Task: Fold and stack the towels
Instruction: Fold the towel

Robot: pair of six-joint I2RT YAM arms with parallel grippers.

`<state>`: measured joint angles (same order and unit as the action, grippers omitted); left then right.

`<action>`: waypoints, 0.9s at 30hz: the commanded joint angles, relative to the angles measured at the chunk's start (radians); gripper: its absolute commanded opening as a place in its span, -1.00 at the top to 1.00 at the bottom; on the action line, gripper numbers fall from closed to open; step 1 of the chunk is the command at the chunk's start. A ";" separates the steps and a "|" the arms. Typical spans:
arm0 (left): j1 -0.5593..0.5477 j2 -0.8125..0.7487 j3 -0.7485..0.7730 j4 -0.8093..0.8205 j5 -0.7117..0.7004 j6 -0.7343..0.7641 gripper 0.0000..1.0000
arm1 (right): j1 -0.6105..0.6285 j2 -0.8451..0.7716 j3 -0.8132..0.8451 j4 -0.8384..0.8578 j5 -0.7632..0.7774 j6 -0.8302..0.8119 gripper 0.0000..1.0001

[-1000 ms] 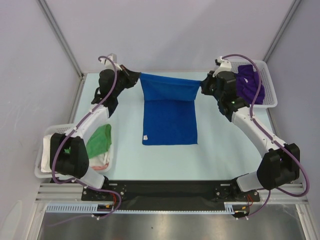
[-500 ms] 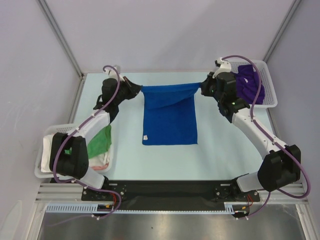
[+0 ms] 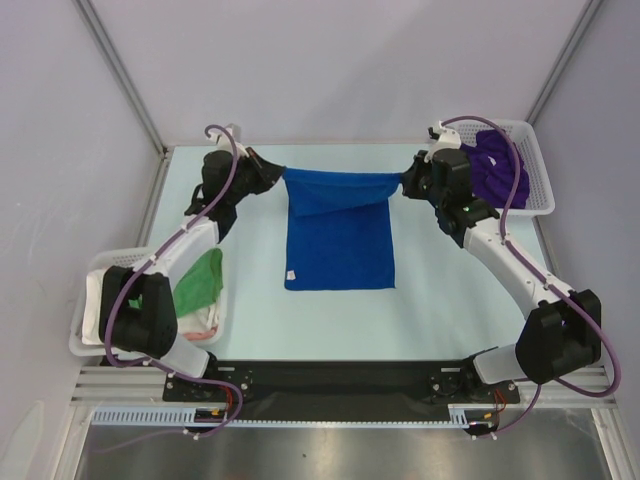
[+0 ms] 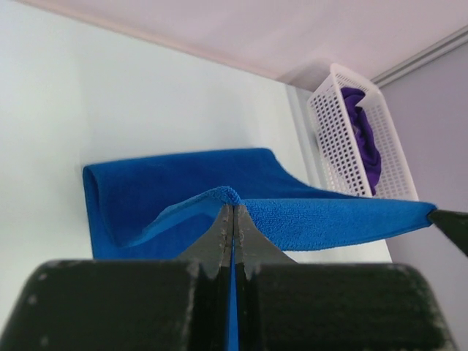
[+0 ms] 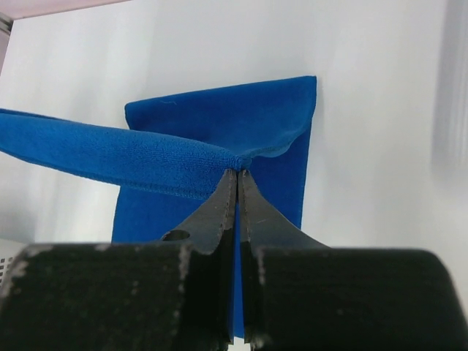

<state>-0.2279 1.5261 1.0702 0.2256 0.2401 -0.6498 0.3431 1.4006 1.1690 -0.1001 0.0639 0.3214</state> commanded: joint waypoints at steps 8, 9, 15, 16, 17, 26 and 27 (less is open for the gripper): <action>0.009 -0.069 0.051 -0.012 0.005 0.035 0.99 | 0.008 -0.072 -0.043 0.011 -0.007 0.015 1.00; 0.009 -0.073 0.028 -0.009 0.005 0.033 0.99 | 0.011 -0.077 -0.063 0.013 -0.010 0.024 1.00; 0.010 -0.093 0.008 -0.019 -0.001 0.039 0.99 | 0.034 -0.117 -0.123 0.011 -0.024 0.048 1.00; 0.010 -0.095 0.010 -0.025 -0.001 0.038 1.00 | 0.042 -0.123 -0.129 0.008 -0.029 0.051 1.00; 0.010 -0.095 0.014 -0.029 0.004 0.036 0.99 | 0.045 -0.129 -0.138 0.005 -0.029 0.057 1.00; 0.007 -0.132 -0.077 -0.066 0.042 0.029 0.99 | 0.066 -0.158 -0.206 -0.033 -0.007 0.077 1.00; 0.006 -0.136 -0.090 -0.074 0.051 0.026 0.99 | 0.065 -0.161 -0.206 -0.042 0.002 0.074 1.00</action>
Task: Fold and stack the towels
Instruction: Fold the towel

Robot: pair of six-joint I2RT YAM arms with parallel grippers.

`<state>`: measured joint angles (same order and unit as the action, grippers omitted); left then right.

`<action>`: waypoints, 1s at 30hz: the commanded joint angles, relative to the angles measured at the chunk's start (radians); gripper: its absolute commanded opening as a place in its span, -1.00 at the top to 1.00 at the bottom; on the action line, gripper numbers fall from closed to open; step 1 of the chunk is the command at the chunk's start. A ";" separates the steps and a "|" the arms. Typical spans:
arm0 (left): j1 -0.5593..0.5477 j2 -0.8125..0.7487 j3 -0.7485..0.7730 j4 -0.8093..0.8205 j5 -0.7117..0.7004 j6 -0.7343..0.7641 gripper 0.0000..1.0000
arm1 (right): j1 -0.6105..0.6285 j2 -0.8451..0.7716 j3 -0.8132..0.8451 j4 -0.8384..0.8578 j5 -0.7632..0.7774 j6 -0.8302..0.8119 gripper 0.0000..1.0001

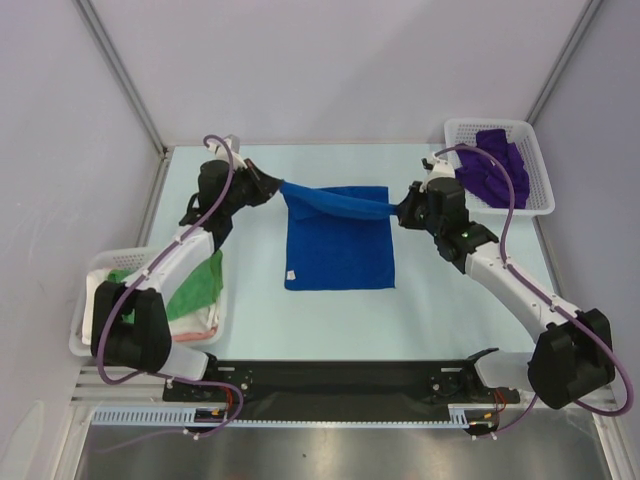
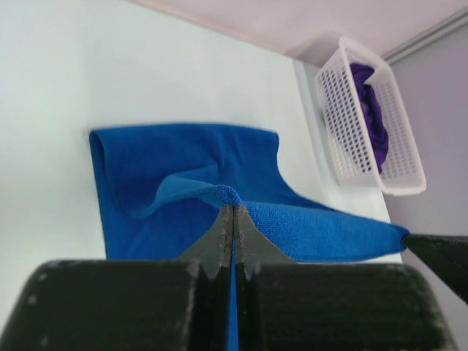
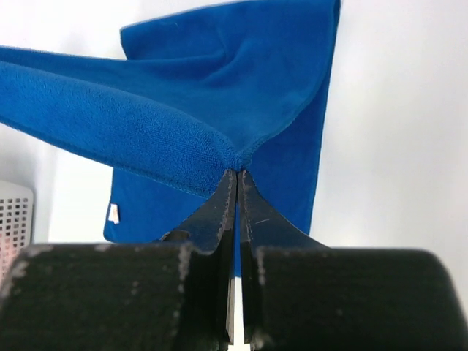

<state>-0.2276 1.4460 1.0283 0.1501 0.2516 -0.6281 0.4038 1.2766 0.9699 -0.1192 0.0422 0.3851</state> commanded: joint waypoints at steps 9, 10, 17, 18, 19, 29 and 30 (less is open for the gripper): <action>-0.042 -0.101 -0.167 -0.129 -0.005 -0.015 0.99 | 0.006 -0.048 -0.039 -0.131 0.009 0.038 1.00; -0.059 -0.104 -0.181 -0.142 -0.024 -0.015 0.99 | 0.006 -0.046 -0.063 -0.134 0.001 0.052 1.00; -0.104 -0.119 -0.299 -0.184 -0.080 -0.042 0.99 | 0.032 -0.039 -0.215 -0.099 -0.076 0.098 1.00; -0.105 -0.121 -0.310 -0.187 -0.084 -0.045 0.99 | 0.036 -0.036 -0.227 -0.094 -0.079 0.103 1.00; -0.107 -0.127 -0.319 -0.187 -0.087 -0.047 0.99 | 0.044 -0.034 -0.241 -0.088 -0.084 0.106 1.00; -0.121 -0.157 -0.395 -0.187 -0.086 -0.056 0.99 | 0.072 -0.028 -0.352 -0.053 -0.102 0.130 1.00; -0.121 -0.153 -0.375 -0.201 -0.094 -0.052 0.99 | 0.070 -0.029 -0.332 -0.057 -0.102 0.124 1.00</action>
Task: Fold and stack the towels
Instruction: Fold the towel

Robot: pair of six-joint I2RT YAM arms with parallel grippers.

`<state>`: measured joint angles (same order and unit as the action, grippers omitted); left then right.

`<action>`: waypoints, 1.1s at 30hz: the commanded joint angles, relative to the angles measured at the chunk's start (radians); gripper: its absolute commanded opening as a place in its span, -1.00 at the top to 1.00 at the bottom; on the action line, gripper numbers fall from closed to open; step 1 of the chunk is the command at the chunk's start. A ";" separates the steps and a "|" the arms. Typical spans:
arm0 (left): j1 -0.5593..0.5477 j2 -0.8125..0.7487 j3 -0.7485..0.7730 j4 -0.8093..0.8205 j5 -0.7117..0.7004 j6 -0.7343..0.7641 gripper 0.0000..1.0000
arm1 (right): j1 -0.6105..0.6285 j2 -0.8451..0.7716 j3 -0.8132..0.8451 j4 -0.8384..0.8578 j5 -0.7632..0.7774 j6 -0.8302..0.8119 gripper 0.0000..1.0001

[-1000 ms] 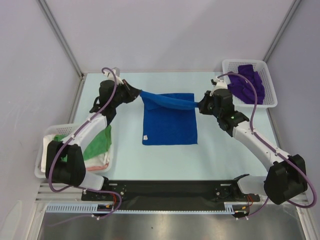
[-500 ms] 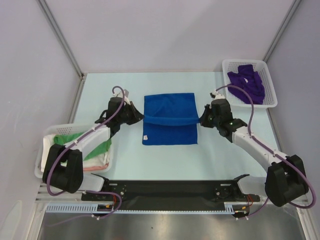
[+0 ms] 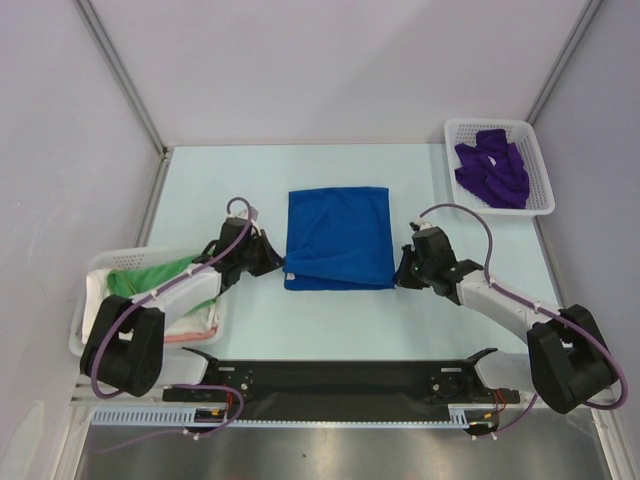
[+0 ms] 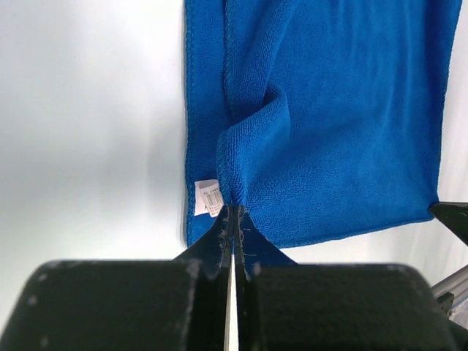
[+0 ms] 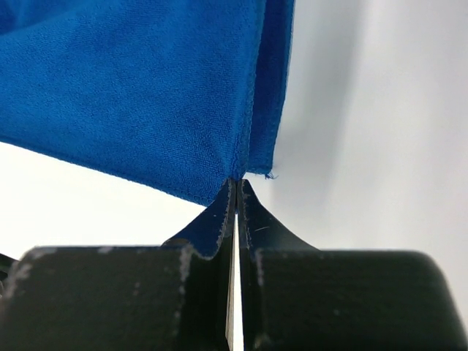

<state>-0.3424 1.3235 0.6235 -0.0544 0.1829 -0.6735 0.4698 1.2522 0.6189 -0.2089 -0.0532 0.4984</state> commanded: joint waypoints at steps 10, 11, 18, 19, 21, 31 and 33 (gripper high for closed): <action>-0.004 -0.004 0.404 -0.203 -0.111 0.098 0.99 | -0.011 0.003 0.206 -0.063 0.023 -0.009 1.00; -0.004 -0.012 0.385 -0.208 -0.112 0.103 1.00 | -0.010 0.001 0.200 -0.063 0.023 -0.008 1.00; -0.004 0.025 0.013 0.014 -0.042 0.022 0.99 | -0.005 0.081 0.019 0.051 0.000 0.023 1.00; -0.004 0.069 -0.017 0.048 -0.027 -0.003 0.99 | -0.002 0.098 0.002 0.086 -0.010 0.029 1.00; -0.007 0.117 -0.064 0.122 0.009 -0.018 0.99 | 0.004 0.134 -0.027 0.103 -0.016 0.034 1.00; -0.032 0.172 -0.087 0.169 0.024 -0.020 0.99 | 0.003 0.174 -0.019 0.085 0.015 0.029 1.00; -0.040 0.154 -0.090 0.165 0.026 -0.015 0.99 | 0.000 0.168 -0.021 0.083 0.026 0.034 1.00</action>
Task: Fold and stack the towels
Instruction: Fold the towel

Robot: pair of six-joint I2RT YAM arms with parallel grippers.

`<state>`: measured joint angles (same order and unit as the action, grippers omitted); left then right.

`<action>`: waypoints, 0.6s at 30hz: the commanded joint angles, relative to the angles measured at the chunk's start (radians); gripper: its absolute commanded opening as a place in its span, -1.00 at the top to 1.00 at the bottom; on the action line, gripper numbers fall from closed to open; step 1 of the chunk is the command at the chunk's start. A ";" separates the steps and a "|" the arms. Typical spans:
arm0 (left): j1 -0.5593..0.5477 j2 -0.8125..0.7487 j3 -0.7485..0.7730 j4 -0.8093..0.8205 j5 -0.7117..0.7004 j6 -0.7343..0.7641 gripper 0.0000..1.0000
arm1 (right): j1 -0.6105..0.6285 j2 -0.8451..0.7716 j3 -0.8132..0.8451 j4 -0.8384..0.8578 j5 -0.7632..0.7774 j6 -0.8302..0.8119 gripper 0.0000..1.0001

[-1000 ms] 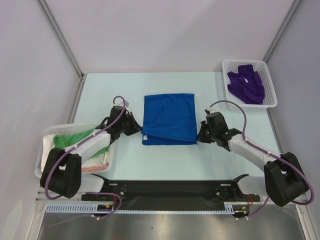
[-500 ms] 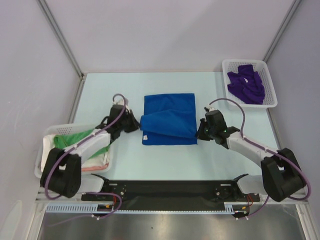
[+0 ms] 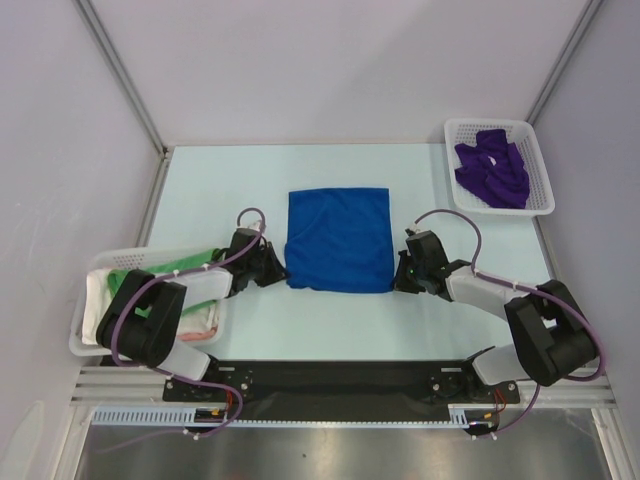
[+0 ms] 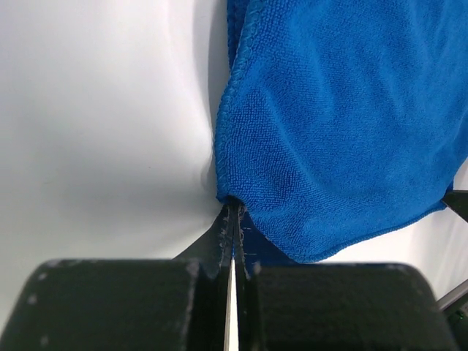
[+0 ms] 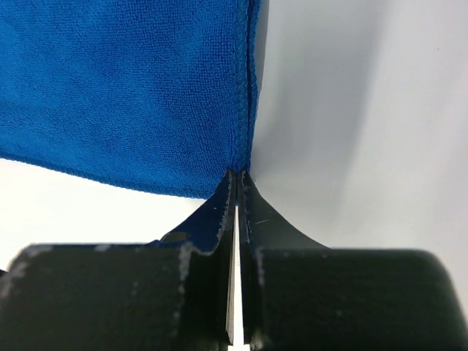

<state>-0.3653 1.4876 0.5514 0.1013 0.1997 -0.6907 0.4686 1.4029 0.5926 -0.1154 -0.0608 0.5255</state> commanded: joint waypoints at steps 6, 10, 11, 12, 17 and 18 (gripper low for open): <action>-0.018 -0.076 -0.011 -0.070 -0.014 0.028 0.99 | -0.025 -0.042 0.016 -0.064 0.061 0.022 1.00; -0.026 -0.130 -0.022 -0.135 -0.032 0.037 0.85 | -0.038 -0.062 0.023 -0.105 0.087 0.016 0.99; -0.026 -0.147 -0.027 -0.138 -0.029 0.037 0.75 | -0.038 -0.064 0.023 -0.107 0.088 0.016 0.96; -0.027 -0.154 -0.031 -0.141 -0.025 0.039 0.64 | -0.039 -0.071 0.015 -0.110 0.090 0.018 0.95; -0.026 -0.229 0.001 -0.189 -0.051 0.048 0.21 | -0.045 -0.125 0.010 -0.124 0.087 0.021 0.44; -0.024 -0.234 0.028 -0.204 -0.078 0.054 0.15 | -0.047 -0.137 0.018 -0.127 0.085 0.021 0.30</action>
<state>-0.3855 1.3109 0.5236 -0.0643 0.1768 -0.6605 0.4274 1.3216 0.5930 -0.2211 0.0078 0.5491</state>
